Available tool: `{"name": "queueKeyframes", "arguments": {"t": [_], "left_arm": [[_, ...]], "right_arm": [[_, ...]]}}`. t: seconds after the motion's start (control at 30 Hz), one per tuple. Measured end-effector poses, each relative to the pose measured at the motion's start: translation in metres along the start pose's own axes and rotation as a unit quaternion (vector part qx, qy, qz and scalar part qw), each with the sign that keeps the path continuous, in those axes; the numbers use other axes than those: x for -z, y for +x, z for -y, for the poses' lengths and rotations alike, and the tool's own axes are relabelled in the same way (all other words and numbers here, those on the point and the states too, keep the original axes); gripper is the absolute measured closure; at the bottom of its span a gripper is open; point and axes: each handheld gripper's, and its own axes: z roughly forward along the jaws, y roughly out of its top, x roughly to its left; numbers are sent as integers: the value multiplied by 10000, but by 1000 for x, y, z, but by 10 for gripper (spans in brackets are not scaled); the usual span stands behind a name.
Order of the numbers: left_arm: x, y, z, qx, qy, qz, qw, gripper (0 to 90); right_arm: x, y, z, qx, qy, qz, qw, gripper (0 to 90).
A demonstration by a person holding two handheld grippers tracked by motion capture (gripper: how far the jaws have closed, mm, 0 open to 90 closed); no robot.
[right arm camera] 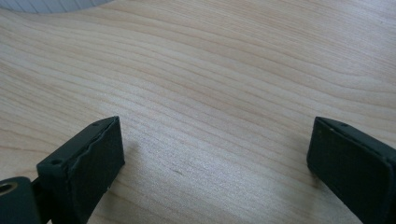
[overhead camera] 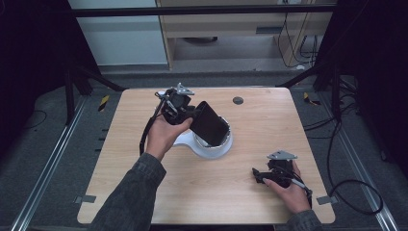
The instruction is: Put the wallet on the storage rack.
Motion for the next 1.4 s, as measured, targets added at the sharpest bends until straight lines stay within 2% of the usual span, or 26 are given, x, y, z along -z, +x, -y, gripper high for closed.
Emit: {"name": "queueKeyframes", "arguments": {"t": [0.23, 0.47, 0.87, 0.97, 1.13, 1.27, 1.4], "left_arm": [[0, 2, -1, -13, 20, 32, 10000, 757], [2, 0, -1, -115, -32, 20, 9999, 715], [12, 1, -4, -157, -251, -37, 9996, 662], [17, 0, -3, -247, -328, -145, 9991, 617], [27, -1, 0, -215, -502, 4, 9985, 491], [33, -5, 5, -288, -612, 22, 9977, 355], [36, -11, 12, -418, -655, 160, 9968, 269]], "right_arm": [[0, 0, 0, 14, -7, -7, 10000, 40], [0, 0, 0, 17, 0, -17, 10000, 40], [0, 0, 0, 15, -3, -17, 10000, 40], [0, 0, 0, 14, -1, -17, 10000, 40], [0, 0, 0, 50, -11, -3, 10000, 40], [0, 0, 0, 51, -6, 1, 10000, 40], [0, 0, 0, 40, -9, -2, 10000, 40]]}}
